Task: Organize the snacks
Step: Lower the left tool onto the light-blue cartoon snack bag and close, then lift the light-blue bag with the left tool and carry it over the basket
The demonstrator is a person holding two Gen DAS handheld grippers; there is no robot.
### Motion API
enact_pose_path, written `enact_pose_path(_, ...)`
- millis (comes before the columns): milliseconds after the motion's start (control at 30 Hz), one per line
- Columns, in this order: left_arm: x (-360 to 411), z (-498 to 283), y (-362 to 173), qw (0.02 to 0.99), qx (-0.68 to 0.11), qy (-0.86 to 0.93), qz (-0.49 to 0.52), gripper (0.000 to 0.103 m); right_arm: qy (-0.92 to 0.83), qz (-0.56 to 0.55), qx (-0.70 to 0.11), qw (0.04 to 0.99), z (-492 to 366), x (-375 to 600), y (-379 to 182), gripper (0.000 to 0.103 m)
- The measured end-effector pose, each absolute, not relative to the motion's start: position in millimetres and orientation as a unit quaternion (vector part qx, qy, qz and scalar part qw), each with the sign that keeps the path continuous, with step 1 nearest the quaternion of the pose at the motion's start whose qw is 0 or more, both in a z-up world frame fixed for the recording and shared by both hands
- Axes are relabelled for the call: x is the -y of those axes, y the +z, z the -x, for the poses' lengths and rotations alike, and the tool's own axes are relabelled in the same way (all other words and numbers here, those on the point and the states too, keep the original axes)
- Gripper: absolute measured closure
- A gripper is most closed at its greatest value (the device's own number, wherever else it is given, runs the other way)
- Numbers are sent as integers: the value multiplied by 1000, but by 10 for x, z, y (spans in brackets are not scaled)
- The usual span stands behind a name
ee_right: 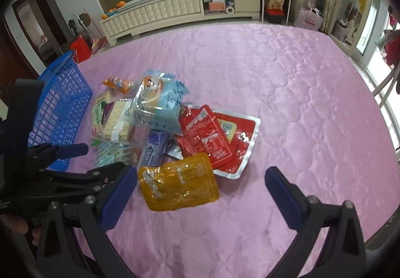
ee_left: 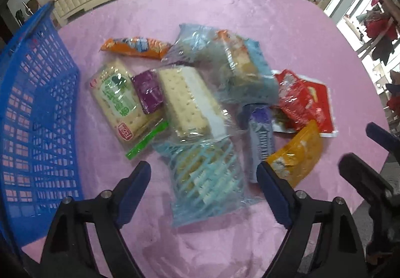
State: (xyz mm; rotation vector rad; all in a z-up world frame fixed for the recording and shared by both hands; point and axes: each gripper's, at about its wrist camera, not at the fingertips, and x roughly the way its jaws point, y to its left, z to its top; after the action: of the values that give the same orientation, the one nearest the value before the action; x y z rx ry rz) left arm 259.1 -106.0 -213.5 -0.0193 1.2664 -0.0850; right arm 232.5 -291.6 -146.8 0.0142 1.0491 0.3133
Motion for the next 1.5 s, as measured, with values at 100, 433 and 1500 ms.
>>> enact_pose_path(100,1017,-2632,-2249,796,-603,-38,8,27,148,-8,-505,850,-2308,2910,-1500,0)
enact_pose_path(433,948,-2639,-2411,785,-617,-44,46,45,135,-6,-517,845,-2196,2884,-1385,0)
enact_pose_path(1500,-423,-2553,-921,865,-488,70,91,48,162,-94,-609,770,-3415,2172,-1555,0)
